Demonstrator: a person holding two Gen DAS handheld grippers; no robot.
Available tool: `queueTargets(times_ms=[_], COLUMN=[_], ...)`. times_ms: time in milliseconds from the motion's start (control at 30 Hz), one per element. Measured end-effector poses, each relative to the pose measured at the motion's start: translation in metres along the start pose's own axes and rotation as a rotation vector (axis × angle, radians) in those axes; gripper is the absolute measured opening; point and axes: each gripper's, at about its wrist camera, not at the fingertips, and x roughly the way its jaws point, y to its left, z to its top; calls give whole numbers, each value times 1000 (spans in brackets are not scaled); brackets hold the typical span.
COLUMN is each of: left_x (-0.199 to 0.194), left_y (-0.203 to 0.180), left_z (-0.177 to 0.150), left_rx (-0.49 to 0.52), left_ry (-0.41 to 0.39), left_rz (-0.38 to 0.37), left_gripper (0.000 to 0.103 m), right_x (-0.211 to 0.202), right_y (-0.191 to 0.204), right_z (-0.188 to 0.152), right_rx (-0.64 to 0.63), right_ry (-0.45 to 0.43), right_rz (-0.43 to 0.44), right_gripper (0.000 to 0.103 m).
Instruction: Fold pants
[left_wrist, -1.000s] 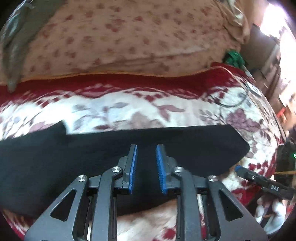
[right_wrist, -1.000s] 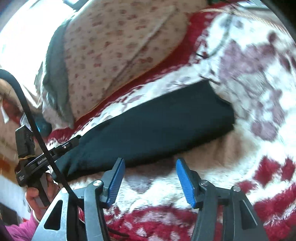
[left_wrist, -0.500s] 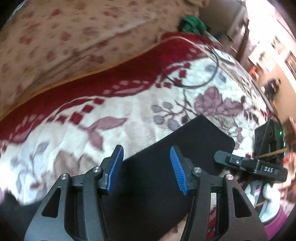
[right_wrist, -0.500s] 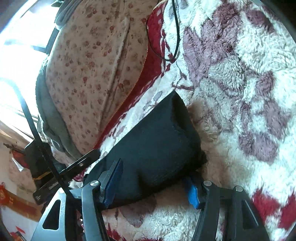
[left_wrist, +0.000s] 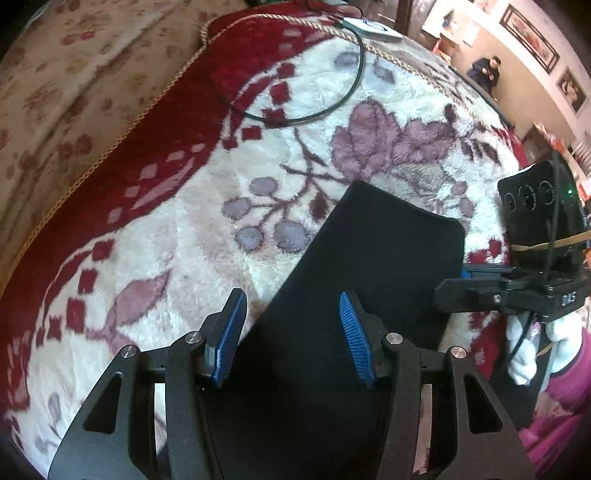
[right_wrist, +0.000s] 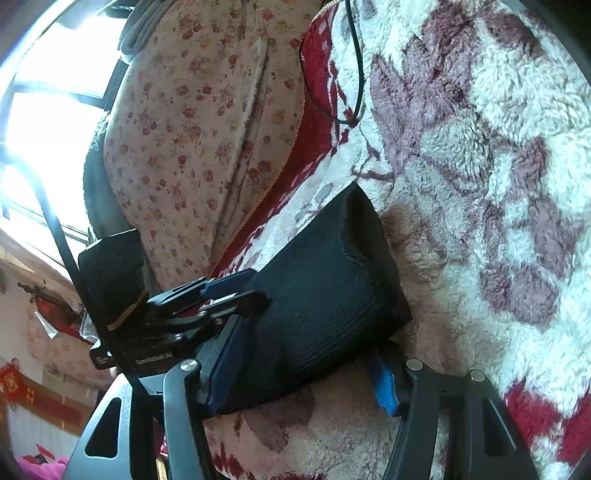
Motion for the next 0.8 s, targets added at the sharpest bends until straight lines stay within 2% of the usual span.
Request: queueTargets(times_ms=[100,267,300,333,367,433,467,533,633,800], left_x=[7,18,19,21,22,24,22,21,16,-17], left_y=[4,4,4,2,1,-2,-2,-2,-2,1], left_z=[7,14,15,15,14,13,13,13,12,9], left_rx=[15,15,17,24,36,51,51,40,29,4], left_ry=[15,51,52,53,50,37,32,27,4,-73], left_rz=[-19,-94,-110,-126,-127,-129,-144,-163,-160,-174], left_gripper=[52,60,60,60,57,49,33,21,11,9], right_x=[1,3,3,3,5,7,8,11,10,2], right_y=[-1,-4,-5,-6,-7,-8,-10,-11,-6,17], right_z=[1,2,2,2,2,1,1,1,1,2], right_rx=[13,28,36,41,37,18,21,28,19,-25], right_ry=[-3,-21,-29,-39,-37,-31,-35,-36,-45,-68], right_rz=[8,49,62,73,71,63,72,107,141,211], right_gripper=[60,60,57,50,46,26,22,13,11,10])
